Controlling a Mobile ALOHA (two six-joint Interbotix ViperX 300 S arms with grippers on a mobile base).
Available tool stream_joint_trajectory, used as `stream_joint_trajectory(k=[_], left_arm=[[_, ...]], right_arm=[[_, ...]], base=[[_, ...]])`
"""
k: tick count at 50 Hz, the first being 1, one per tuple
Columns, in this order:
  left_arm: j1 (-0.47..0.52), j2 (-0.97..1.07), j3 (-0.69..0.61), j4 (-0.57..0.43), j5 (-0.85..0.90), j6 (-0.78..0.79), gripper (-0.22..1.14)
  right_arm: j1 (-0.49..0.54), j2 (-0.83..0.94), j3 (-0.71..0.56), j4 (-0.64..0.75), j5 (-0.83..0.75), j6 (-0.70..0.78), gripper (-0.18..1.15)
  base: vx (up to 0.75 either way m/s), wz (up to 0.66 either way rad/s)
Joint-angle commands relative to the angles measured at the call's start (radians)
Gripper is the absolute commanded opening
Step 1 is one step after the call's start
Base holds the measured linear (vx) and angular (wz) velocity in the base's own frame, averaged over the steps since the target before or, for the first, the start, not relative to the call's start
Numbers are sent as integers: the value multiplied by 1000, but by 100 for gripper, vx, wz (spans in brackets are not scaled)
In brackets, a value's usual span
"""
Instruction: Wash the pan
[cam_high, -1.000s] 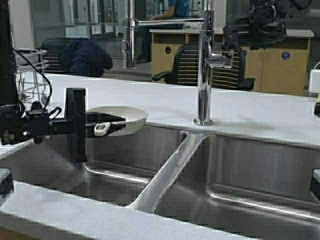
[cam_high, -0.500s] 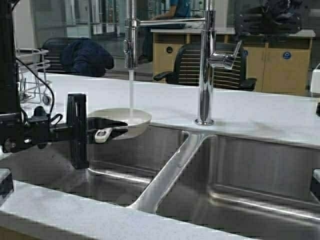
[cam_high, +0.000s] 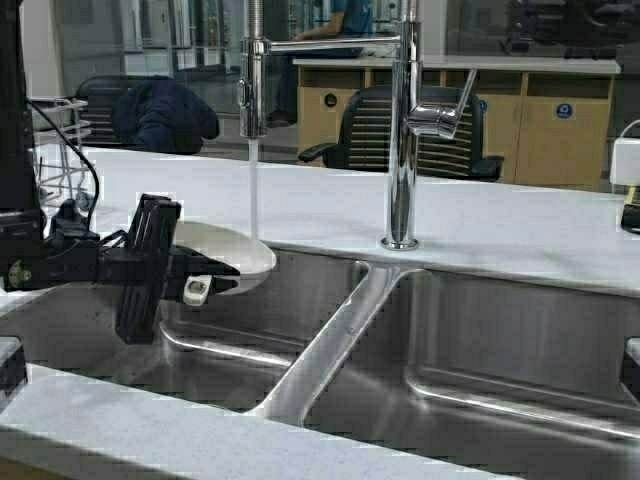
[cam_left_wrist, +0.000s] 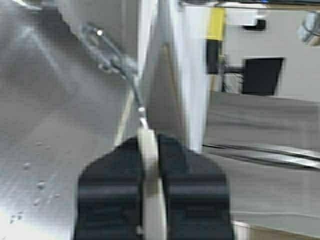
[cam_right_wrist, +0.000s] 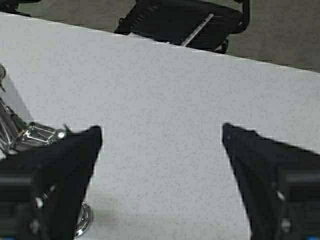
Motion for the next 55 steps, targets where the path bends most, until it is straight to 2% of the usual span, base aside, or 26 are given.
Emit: stream_joint_trajectory(k=[1, 6, 12, 18, 23, 28, 34, 37, 39, 45, 55], left_arm=[[-20, -87, 5, -11, 83, -46, 3], [-34, -67, -23, 29, 23, -112, 3], [-44, 14, -74, 46, -170, -161, 3], [-46, 107, -98, 18, -330, -160, 3], [-46, 141, -83, -26, -351, -110, 3], [-46, 127, -52, -54, -351, -37, 3], [-46, 92, -28, -77, -351, 6, 3], [-46, 80, -28, -77, -351, 5, 3], [-46, 75, -29, -78, -350, 3, 3], [-46, 71, -29, -78, -350, 2, 3], [-46, 77, -26, -78, -350, -5, 3]], right_arm=[[-2, 8, -14, 11, -11, -2, 103], [-2, 29, -21, 21, -3, -2, 103], [0, 46, -28, 44, 8, -3, 103], [0, 63, -34, 44, 8, -5, 100], [-2, 84, -44, 44, 12, -6, 91], [-2, 109, -54, 46, 18, -3, 67], [8, 149, -75, 46, 18, -5, 9], [17, 173, -92, 46, 11, -5, -9], [25, 190, -110, 46, 11, -6, -8], [58, 227, -167, 46, 11, -9, 12], [129, 279, -267, 43, 31, -11, 7]], base=[[0, 0], [0, 0], [0, 0], [0, 0], [0, 0], [0, 0], [0, 0], [0, 0], [0, 0], [0, 0], [0, 0]])
